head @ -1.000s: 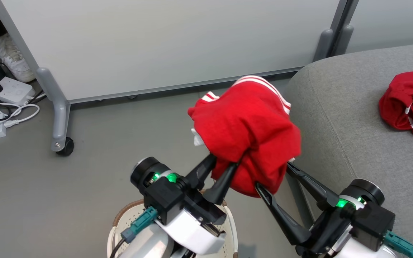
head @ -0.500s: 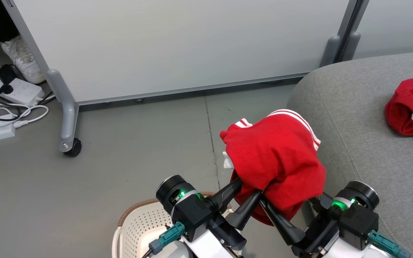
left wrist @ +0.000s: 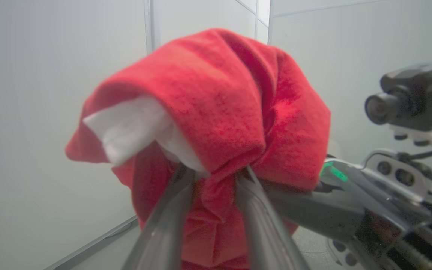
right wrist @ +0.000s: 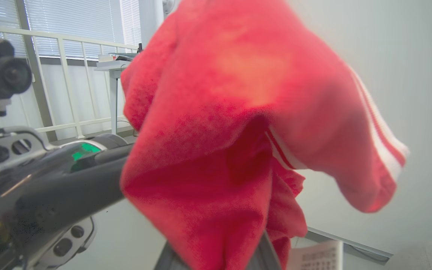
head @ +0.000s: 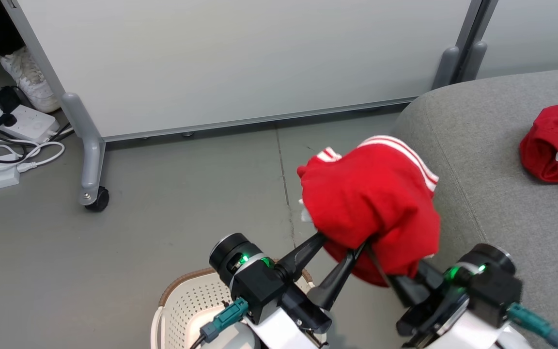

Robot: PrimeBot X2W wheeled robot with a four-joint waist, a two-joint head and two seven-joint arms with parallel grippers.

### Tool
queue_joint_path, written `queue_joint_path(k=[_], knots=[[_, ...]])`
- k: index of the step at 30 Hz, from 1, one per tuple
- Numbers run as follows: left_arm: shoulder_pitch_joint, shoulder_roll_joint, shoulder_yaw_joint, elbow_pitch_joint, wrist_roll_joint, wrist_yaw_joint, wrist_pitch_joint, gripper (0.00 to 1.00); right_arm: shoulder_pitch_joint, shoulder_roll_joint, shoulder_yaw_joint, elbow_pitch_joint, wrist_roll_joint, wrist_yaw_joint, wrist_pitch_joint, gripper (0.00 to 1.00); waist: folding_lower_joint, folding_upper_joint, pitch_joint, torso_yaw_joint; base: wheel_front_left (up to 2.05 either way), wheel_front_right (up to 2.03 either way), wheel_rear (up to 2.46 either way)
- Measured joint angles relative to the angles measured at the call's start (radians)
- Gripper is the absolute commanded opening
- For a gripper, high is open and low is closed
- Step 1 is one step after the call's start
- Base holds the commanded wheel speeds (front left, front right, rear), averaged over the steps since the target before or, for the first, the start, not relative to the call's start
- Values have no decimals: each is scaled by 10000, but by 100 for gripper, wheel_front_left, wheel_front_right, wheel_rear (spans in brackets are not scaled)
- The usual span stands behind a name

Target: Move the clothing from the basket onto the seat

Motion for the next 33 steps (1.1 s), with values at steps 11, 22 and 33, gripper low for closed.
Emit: queue_joint_path(k=[11,22,33], knots=[[343,69,341,359,251,-29,46,100,459,430,-1898,44,-366,-54,-44,0,0,0,-232,-25,0,0,0],[892,150,451,1101,815,-31,46,100,1046,704,-3302,767,-1095,-54,-46,0,1,0,-262,-78,0,0,0],[1302,384,316,1879,1003,-29,48,100,1355,1089,-4207,1685,-1267,-54,-44,0,0,0,-232,-122,0,0,0]])
